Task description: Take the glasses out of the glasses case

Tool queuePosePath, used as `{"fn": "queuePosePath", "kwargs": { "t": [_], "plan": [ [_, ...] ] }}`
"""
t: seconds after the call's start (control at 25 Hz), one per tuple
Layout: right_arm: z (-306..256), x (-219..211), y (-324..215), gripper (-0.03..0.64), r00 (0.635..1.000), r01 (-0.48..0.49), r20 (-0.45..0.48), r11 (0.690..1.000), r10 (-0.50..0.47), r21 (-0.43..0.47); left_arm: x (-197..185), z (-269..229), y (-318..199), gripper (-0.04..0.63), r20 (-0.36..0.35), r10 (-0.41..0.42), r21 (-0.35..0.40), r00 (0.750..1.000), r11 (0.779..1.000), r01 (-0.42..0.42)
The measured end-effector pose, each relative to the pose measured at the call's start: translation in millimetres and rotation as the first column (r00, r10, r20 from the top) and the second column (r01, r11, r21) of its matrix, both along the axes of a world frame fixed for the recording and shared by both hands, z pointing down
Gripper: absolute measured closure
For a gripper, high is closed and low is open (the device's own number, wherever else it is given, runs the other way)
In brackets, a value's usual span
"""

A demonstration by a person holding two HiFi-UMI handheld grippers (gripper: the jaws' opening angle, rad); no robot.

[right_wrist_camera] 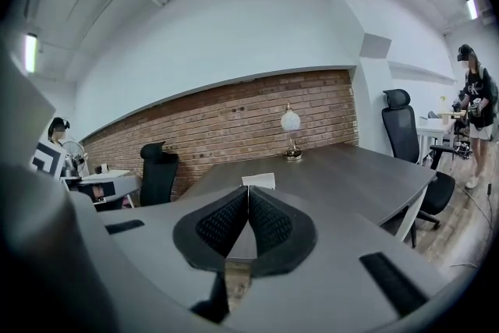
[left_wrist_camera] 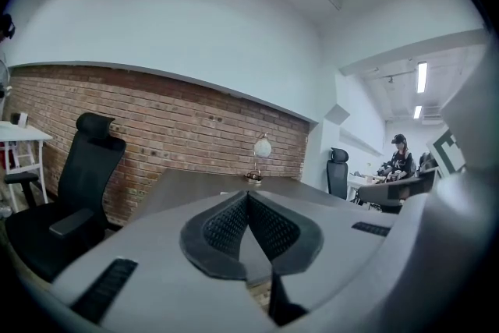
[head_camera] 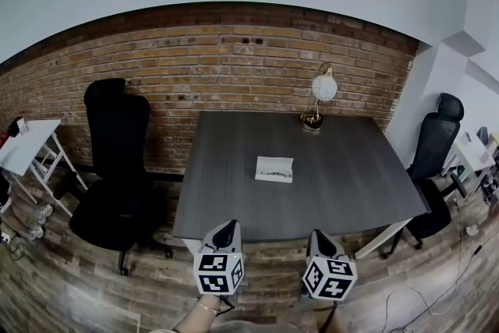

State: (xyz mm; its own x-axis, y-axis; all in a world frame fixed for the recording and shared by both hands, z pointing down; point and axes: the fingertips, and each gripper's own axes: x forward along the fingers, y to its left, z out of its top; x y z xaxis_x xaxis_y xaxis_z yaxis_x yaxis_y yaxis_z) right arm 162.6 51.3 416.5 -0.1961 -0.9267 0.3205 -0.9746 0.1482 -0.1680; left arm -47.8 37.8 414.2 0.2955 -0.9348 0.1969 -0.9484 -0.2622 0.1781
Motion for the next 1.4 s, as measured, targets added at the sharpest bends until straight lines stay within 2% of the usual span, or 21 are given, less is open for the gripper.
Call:
{"fn": "queuePosePath", "kwargs": {
  "t": [0.64,1.4],
  "plan": [
    [30.2,7.1,-40.0,0.583,1.0,0.008,0.004,0.998,-0.008,-0.061,1.5,30.2,-40.5,0.578,0.017,-0.013,-0.058,1.0,0.998,0.013],
    [5.9,-0.7,-191.5,0.583,0.997,0.039,-0.064,0.999,-0.04,-0.015,4.0,13.8,-192.8,0.578,-0.039,-0.014,-0.014,0.999,1.0,0.014]
  ]
}}
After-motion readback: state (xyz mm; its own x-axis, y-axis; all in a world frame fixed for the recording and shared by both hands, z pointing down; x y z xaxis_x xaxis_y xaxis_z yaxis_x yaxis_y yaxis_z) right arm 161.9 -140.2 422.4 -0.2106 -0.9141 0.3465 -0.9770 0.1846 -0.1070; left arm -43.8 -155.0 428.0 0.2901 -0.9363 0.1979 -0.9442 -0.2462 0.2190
